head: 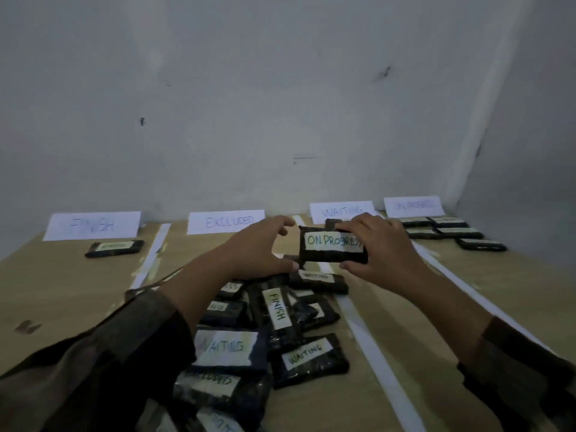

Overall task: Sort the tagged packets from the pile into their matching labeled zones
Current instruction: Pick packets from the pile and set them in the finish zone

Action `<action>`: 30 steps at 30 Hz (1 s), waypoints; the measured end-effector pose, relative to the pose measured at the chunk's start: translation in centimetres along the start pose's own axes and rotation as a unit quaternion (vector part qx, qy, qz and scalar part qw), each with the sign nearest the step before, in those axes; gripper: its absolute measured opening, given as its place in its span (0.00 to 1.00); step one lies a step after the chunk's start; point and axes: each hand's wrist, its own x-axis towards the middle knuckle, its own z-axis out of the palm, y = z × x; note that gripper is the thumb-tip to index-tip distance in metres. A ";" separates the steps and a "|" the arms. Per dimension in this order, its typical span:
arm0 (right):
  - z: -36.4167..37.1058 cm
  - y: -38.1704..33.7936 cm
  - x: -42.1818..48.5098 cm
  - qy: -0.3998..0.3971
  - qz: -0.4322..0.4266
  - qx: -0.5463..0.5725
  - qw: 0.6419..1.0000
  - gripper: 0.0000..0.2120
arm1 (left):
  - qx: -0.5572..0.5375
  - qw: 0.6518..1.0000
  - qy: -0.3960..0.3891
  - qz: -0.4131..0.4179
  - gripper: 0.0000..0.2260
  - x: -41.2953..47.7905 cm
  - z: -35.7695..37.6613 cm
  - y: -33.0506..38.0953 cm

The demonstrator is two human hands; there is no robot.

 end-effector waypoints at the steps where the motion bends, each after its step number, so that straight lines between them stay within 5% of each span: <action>1: -0.4 1.4 -0.4 -0.008 0.018 -0.007 1.000 0.31 | 0.022 1.000 0.005 0.010 0.34 0.7 0.5 0.8; 10: -2.9 12.6 -2.9 -0.068 0.136 -0.077 0.985 0.30 | 0.156 0.986 0.017 0.057 0.30 7.8 6.6 7.4; 30: 2.3 28.0 -3.8 -0.180 0.228 -0.089 0.953 0.30 | 0.159 0.984 -0.039 0.065 0.28 18.2 20.4 15.4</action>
